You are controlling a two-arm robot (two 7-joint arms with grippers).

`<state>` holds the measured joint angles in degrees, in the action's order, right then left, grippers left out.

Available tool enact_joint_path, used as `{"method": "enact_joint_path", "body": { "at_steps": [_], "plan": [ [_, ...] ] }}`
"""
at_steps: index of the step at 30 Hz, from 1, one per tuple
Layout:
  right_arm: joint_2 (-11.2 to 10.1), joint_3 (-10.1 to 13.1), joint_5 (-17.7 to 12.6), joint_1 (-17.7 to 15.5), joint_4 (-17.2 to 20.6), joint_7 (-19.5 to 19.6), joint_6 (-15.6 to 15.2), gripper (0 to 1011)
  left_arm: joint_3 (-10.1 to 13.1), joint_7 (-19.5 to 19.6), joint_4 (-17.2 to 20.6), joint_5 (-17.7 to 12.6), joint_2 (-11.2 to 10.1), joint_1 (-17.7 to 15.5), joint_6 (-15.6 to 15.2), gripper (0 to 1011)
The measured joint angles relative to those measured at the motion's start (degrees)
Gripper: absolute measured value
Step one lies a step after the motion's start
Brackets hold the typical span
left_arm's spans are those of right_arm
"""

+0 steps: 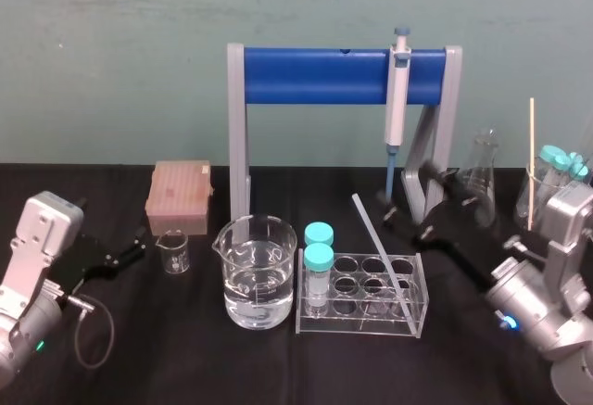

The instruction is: Pick up the stirring rod with one hand, then place it down.

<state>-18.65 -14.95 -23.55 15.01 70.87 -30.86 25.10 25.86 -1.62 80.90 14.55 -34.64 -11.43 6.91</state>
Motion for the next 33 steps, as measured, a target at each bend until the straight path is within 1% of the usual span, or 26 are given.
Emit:
{"method": "enact_joint_path", "body": {
  "at_steps": [1,2,3,4,5,6,8,9,12,13,14,15,17,19,33],
  "plan": [
    [0.0,0.6,0.4,-0.3,0.5,1.3,-0.6,1000,0.0,0.0,0.0,0.0,0.0,0.0,0.0,1000],
    [0.1,1.7,1.1,-1.0,1.4,4.1,-2.3,1000,0.0,0.0,0.0,0.0,0.0,0.0,0.0,1000],
    [0.2,2.3,1.3,-1.4,1.9,5.4,-3.5,1000,0.0,0.0,0.0,0.0,0.0,0.0,0.0,1000],
    [0.3,3.5,1.7,-2.1,2.6,8.0,-5.8,1000,0.0,0.0,0.0,0.0,0.0,0.0,0.0,1000],
    [0.3,3.5,1.7,-2.1,2.6,8.0,-5.8,1000,0.0,0.0,0.0,0.0,0.0,0.0,0.0,1000],
    [0.4,4.5,2.0,-2.9,3.1,10.4,-8.1,1000,0.0,0.0,0.0,0.0,0.0,0.0,0.0,1000],
    [0.4,5.4,2.3,-3.7,3.6,12.3,-10.3,1000,0.0,0.0,0.0,0.0,0.0,0.0,0.0,1000],
    [0.5,6.2,2.4,-4.4,4.1,13.8,-12.2,1000,0.0,0.0,0.0,0.0,0.0,0.0,0.0,1000],
    [0.5,7.0,2.5,-5.4,4.8,15.3,-14.8,1000,0.0,0.0,0.0,0.0,0.0,0.0,0.0,1000],
    [0.5,7.4,2.5,-6.0,5.1,15.8,-16.5,1000,0.0,0.0,0.0,0.0,0.0,0.0,0.0,1000],
    [0.5,7.5,2.5,-6.2,5.3,16.0,-17.4,1000,0.0,0.0,0.0,0.0,0.0,0.0,0.0,1000],
    [0.5,7.7,2.6,-6.4,5.5,16.3,-18.9,1000,0.0,0.0,0.0,0.0,0.0,0.0,0.0,1000],
    [0.7,8.0,2.6,-6.6,5.6,16.6,-20.5,1000,0.0,0.0,0.0,0.0,0.0,0.0,0.0,1000],
    [0.8,8.1,2.6,-6.6,5.6,16.6,-20.8,1000,0.0,0.0,0.0,0.0,0.0,0.0,0.0,1000],
    [0.7,8.1,2.8,-6.7,5.7,16.9,-20.5,1000,0.0,0.0,0.0,0.0,0.0,0.0,0.0,1000]
  ]
}}
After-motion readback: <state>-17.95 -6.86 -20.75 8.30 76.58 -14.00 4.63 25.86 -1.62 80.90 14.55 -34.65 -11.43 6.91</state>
